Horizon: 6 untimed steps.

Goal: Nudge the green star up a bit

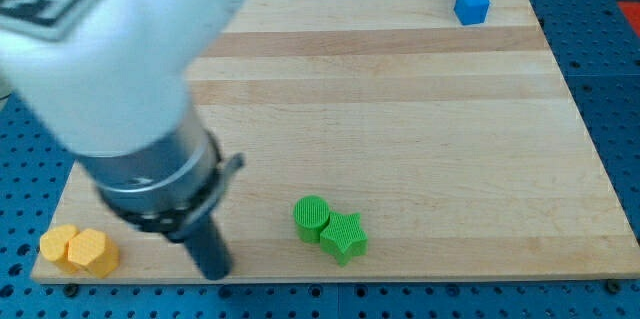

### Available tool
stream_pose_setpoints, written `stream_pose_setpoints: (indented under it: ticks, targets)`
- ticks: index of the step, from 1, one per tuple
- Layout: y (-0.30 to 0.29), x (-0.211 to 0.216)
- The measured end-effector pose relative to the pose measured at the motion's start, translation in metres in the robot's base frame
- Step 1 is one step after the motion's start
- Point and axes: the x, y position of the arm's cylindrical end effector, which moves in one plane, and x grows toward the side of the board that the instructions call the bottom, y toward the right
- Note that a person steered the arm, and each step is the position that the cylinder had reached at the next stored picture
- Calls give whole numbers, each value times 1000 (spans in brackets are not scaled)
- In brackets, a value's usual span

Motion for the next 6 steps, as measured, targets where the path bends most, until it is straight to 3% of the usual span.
stream_pose_setpoints:
  ticks: [3,6]
  targets:
    - [167,-9]
    - [72,-21]
